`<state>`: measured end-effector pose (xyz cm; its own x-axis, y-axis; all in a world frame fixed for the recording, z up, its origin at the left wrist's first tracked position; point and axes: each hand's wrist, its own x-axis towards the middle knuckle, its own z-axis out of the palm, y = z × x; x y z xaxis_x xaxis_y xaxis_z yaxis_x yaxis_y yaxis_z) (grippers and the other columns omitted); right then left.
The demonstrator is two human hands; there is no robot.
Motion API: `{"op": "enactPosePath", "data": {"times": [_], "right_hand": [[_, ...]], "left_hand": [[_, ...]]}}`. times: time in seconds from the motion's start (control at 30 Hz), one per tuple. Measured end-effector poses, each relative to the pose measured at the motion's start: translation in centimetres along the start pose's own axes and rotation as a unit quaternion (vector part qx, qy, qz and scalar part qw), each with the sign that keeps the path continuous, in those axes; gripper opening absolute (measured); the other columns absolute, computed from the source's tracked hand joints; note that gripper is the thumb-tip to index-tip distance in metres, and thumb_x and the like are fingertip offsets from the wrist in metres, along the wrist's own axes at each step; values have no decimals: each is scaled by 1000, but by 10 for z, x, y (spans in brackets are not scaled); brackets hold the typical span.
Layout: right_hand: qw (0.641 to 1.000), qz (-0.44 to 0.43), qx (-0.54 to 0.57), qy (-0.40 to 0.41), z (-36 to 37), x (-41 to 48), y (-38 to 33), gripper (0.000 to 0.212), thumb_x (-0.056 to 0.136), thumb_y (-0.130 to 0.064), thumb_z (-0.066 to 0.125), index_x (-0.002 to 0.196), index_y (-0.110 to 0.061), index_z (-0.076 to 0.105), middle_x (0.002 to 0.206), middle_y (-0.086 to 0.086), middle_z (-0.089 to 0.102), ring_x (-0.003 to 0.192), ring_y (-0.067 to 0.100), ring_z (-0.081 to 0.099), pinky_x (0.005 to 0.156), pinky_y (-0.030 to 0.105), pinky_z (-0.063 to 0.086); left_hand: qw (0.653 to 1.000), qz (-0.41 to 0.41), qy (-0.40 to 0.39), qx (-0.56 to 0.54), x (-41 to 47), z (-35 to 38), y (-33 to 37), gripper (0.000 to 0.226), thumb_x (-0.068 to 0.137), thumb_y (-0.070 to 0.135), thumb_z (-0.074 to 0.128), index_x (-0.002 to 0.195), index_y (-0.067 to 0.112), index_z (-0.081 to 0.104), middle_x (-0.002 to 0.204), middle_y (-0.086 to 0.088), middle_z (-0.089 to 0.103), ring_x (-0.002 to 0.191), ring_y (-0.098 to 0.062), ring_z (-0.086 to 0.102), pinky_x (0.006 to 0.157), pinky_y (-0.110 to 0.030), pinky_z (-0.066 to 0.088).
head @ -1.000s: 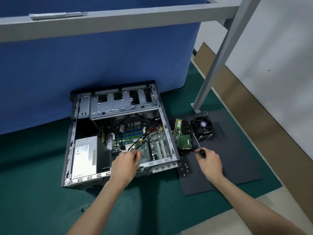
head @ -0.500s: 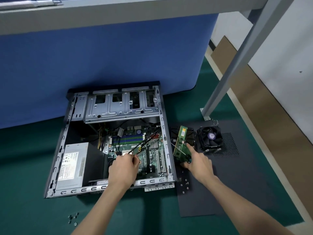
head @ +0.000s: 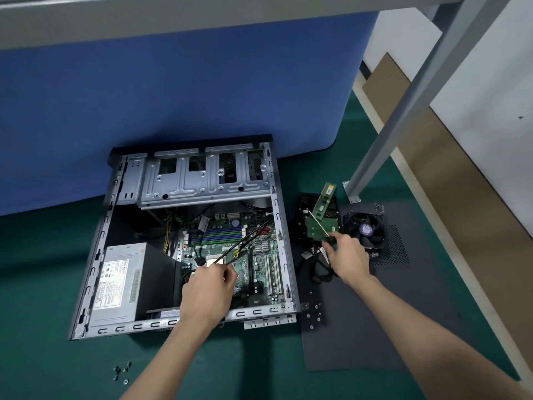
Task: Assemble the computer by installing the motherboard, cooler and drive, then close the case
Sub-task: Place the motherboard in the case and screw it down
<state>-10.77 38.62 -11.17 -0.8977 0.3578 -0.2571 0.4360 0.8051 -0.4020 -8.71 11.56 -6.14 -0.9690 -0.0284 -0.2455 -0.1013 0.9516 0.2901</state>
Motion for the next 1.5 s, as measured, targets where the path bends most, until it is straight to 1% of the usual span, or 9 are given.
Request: {"op": "enactPosePath", "data": {"times": [0.23,0.4,0.5,0.67,1.03,1.1,1.23,1.37,1.5], "right_hand": [[997,20,63,-27,3,-18,12,38,95,-31,58,133,-29,53,77,7,70,87,29,66,81,40,52],[994,18,102,-38,4,-40,22,9,90,-24,65,93,-16,62,67,7,66,70,30,64,70,42,54],[990,25,99,-95,10,-56,30,17,83,-19,72,73,-21,59,67,0,65,63,21,62,64,37,56],[986,24,45,-160,18,-70,40,19,75,-13,77,76,-21,61,71,-8,65,67,14,63,66,34,56],[987,-19,-23,-157,25,-69,37,16,86,-18,67,79,-23,54,82,-5,62,76,17,58,67,27,45],[986,-10,22,-166,18,-70,36,14,86,-17,67,77,-20,56,78,-4,62,67,15,58,60,27,46],[961,26,253,-112,-11,-70,19,10,83,-8,68,76,-6,61,62,2,57,35,10,43,36,24,37],[898,24,435,-65,-52,-62,-27,10,84,-9,71,79,-3,65,49,1,54,31,15,37,38,24,34],[806,32,565,-175,-65,-71,-79,7,84,-7,70,81,-3,66,55,10,56,30,12,35,35,22,32]], "left_hand": [[1000,5,-4,-4,0,1,-1,42,95,34,39,60,15,50,52,1,47,49,-22,42,54,-29,36],[1000,9,-11,-16,-1,0,-1,40,93,29,40,57,13,47,53,-2,48,50,-25,43,54,-30,41],[1000,15,-13,-21,-1,-1,-1,42,94,28,40,55,13,45,52,-2,49,49,-24,43,54,-30,42],[999,24,-18,-22,-3,-2,-1,44,95,30,39,57,12,51,57,-3,56,54,-27,52,56,-31,45],[1000,12,-20,-14,-3,-5,2,44,96,32,39,57,13,47,53,0,49,47,-16,43,53,-29,37],[1000,10,-19,-13,-4,-7,3,43,96,32,39,59,12,51,54,0,51,47,-16,44,51,-28,35],[997,25,24,-75,-7,-15,9,36,97,33,45,71,17,64,55,3,61,54,-22,57,49,-27,37],[950,115,22,-288,-9,-33,41,11,83,29,70,88,20,73,71,13,66,61,-1,62,60,-16,51],[903,184,62,-382,-14,-47,72,16,71,25,77,86,20,74,76,14,65,67,-2,57,64,-11,46]]}}
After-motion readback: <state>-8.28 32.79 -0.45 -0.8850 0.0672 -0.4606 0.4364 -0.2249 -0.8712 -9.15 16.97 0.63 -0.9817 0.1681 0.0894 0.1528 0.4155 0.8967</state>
